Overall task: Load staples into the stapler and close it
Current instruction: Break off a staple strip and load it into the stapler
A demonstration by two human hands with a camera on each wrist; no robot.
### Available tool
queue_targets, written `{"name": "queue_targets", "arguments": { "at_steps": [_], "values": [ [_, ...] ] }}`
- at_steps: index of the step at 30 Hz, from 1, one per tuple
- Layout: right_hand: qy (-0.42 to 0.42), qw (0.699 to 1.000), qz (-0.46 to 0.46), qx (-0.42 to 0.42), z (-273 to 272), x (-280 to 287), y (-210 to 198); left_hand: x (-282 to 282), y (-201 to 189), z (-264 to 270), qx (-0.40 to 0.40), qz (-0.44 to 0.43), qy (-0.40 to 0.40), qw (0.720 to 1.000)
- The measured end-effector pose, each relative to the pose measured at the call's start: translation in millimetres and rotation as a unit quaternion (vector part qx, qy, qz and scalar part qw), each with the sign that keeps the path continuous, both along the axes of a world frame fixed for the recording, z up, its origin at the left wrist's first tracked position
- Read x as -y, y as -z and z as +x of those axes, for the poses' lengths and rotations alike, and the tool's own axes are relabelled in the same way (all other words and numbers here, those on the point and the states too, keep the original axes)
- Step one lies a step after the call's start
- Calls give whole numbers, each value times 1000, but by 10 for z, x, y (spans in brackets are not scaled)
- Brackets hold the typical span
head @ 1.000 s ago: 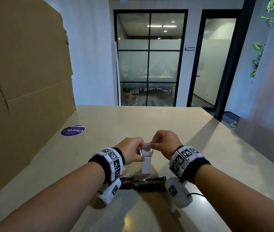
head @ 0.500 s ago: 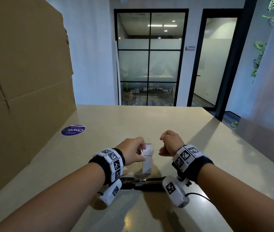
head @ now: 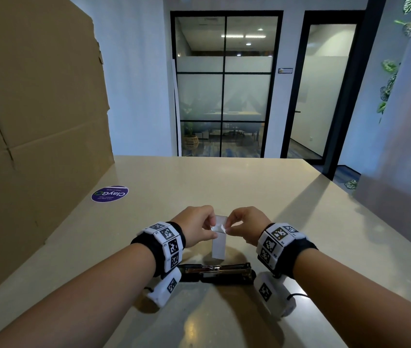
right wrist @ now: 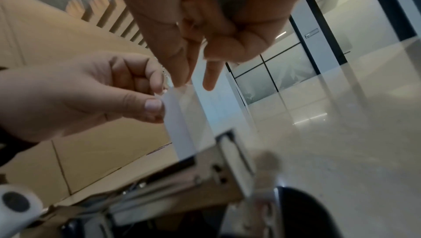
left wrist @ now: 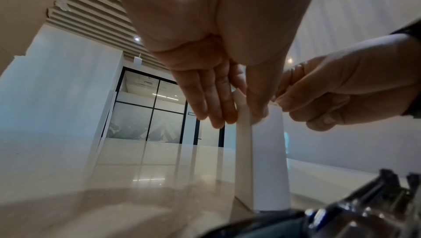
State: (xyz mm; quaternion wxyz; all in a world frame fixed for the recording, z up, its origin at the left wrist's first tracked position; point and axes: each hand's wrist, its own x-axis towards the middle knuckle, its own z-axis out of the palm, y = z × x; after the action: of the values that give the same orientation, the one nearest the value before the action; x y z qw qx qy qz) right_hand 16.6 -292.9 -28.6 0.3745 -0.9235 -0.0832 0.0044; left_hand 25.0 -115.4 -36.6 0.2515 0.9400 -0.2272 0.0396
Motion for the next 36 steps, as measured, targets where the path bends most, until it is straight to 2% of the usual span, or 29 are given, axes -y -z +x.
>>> {"name": "queue_targets", "arguments": {
  "at_steps": [11,15,21,27,36],
  "values": [
    [-17,998,-61,24,-17,-16,25,-57,14,5,-19,-41,-30,999],
    [-18,998,-60,29,-15,-20,23,-40,18,-8,-12,-41,-4,999],
    [-19,999,-29,21,-8,-10,43,-22,21,-24,-20,-19,1,1000],
    [14,998,57,27,-28,-40,68,6,11,-45,-6,-10,-7,1000],
    [-1,999,-16,41,-72,-69,29,13,27,-78,-13,-43,-37,998]
  ]
}}
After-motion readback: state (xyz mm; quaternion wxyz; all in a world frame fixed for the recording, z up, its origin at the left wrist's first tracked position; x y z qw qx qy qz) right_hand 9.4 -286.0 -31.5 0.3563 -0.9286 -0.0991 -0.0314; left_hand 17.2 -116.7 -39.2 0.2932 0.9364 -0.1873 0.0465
